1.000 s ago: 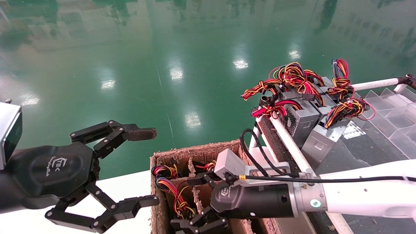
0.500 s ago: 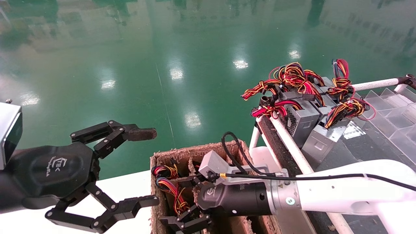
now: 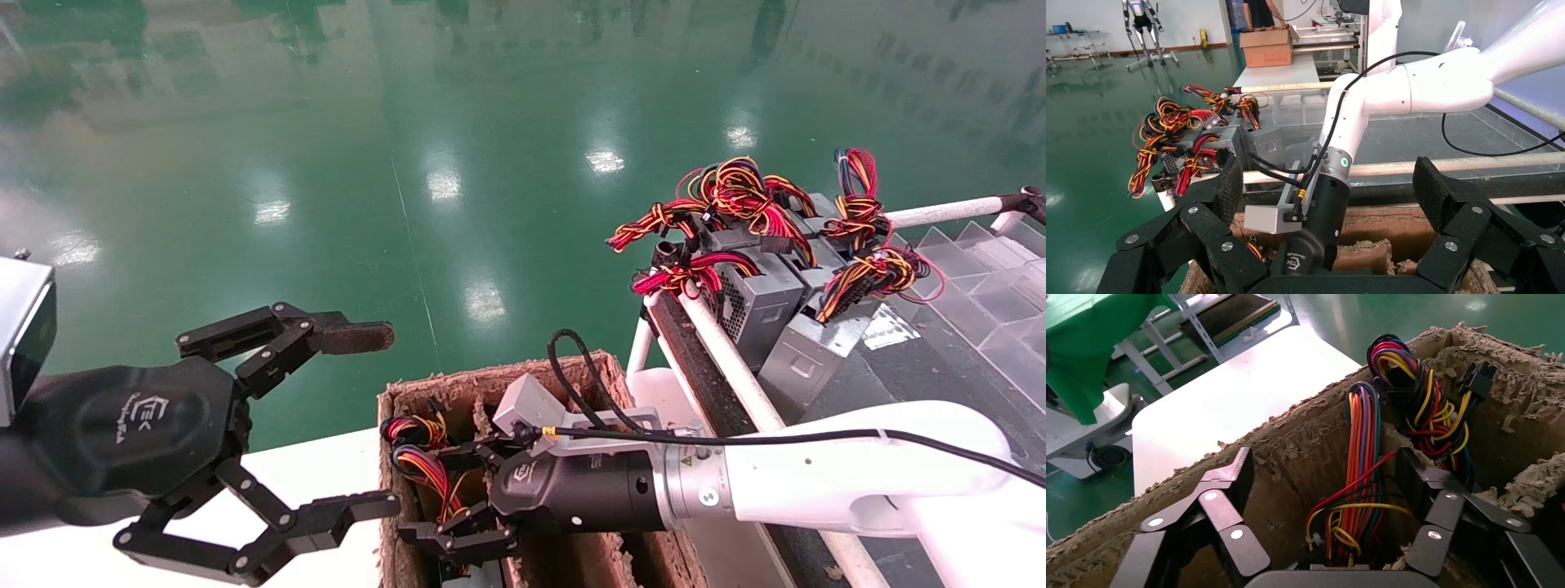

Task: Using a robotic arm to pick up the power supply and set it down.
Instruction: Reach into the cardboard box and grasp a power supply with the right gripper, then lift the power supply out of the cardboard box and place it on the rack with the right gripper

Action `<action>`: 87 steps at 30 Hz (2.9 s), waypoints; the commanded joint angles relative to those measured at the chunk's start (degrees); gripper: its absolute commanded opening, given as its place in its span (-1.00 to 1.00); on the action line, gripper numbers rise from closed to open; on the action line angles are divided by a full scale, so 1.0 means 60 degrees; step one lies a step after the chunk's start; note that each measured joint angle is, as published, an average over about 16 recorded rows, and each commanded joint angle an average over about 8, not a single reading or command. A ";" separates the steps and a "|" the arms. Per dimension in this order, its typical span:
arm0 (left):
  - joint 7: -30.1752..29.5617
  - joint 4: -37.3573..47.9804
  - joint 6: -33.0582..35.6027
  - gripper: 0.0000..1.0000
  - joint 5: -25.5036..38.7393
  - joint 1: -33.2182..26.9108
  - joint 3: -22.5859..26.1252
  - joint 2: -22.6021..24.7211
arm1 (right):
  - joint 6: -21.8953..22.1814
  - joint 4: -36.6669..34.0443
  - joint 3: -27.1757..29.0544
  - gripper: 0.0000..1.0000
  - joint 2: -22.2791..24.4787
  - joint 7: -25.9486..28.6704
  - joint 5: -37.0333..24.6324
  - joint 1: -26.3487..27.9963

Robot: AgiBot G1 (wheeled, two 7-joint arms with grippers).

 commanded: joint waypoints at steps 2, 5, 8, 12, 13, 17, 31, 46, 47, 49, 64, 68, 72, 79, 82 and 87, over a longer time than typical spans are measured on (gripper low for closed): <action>0.0000 0.0000 0.0000 1.00 0.0000 0.0000 0.0000 0.0000 | -0.0027 -0.0195 -0.0001 -1.00 -0.0091 -0.0102 0.0015 0.0037; 0.0000 0.0000 0.0000 1.00 0.0000 0.0000 0.0000 0.0000 | -0.0092 -0.0305 -0.0011 -1.00 -0.0132 -0.0176 0.0026 0.0051; 0.0000 0.0000 0.0000 1.00 0.0000 0.0000 0.0000 0.0000 | -0.0133 -0.0395 -0.0015 -1.00 -0.0149 -0.0240 0.0029 0.0059; 0.0000 0.0000 0.0000 1.00 0.0000 0.0000 0.0000 0.0000 | -0.0139 -0.0489 -0.0004 -1.00 -0.0149 -0.0307 0.0036 0.0068; 0.0000 0.0000 0.0000 1.00 0.0000 0.0000 0.0000 0.0000 | -0.0137 -0.0507 0.0002 -1.00 -0.0148 -0.0320 0.0042 0.0069; 0.0000 0.0000 0.0000 1.00 0.0000 0.0000 0.0001 0.0000 | -0.0161 -0.0545 0.0033 -1.00 -0.0132 -0.0368 0.0090 0.0060; 0.0001 0.0000 0.0000 1.00 -0.0001 0.0000 0.0001 0.0000 | -0.0526 -0.0295 0.0265 -1.00 0.0212 -0.0340 0.0522 -0.0054; 0.0001 0.0000 -0.0001 1.00 -0.0001 0.0000 0.0002 -0.0001 | -0.0795 0.0619 0.0887 -1.00 0.0923 0.0097 0.1508 -0.0236; 0.0001 0.0000 -0.0001 1.00 -0.0001 0.0000 0.0002 -0.0001 | -0.0803 0.0690 0.0941 -1.00 0.0975 0.0123 0.1579 -0.0225; 0.0001 0.0000 -0.0001 1.00 -0.0001 0.0000 0.0002 -0.0001 | -0.0815 0.0832 0.1049 -1.00 0.1084 0.0172 0.1723 -0.0214; 0.0001 0.0000 -0.0001 1.00 -0.0002 -0.0001 0.0002 -0.0001 | -0.1048 0.1419 0.2091 -1.00 0.2002 0.0596 0.3212 -0.0120; 0.0001 0.0000 -0.0001 1.00 -0.0002 -0.0001 0.0002 -0.0001 | -0.1234 0.1312 0.2455 -1.00 0.2344 0.0717 0.3717 0.0068; 0.0001 0.0000 -0.0001 1.00 -0.0002 -0.0001 0.0003 -0.0001 | -0.1461 0.1020 0.2805 -1.00 0.2721 0.0812 0.4163 0.0381; 0.0001 0.0000 -0.0001 1.00 -0.0002 -0.0001 0.0003 -0.0001 | -0.1909 0.0014 0.3247 -1.00 0.3369 0.0758 0.4519 0.1426; 0.0001 0.0000 -0.0001 1.00 -0.0002 -0.0001 0.0003 -0.0001 | -0.2144 -0.0600 0.3336 -1.00 0.3640 0.0620 0.4497 0.1927; 0.0001 0.0000 -0.0001 1.00 -0.0002 -0.0001 0.0003 -0.0001 | -0.2539 -0.1666 0.3360 -1.00 0.4172 0.0377 0.4311 0.2716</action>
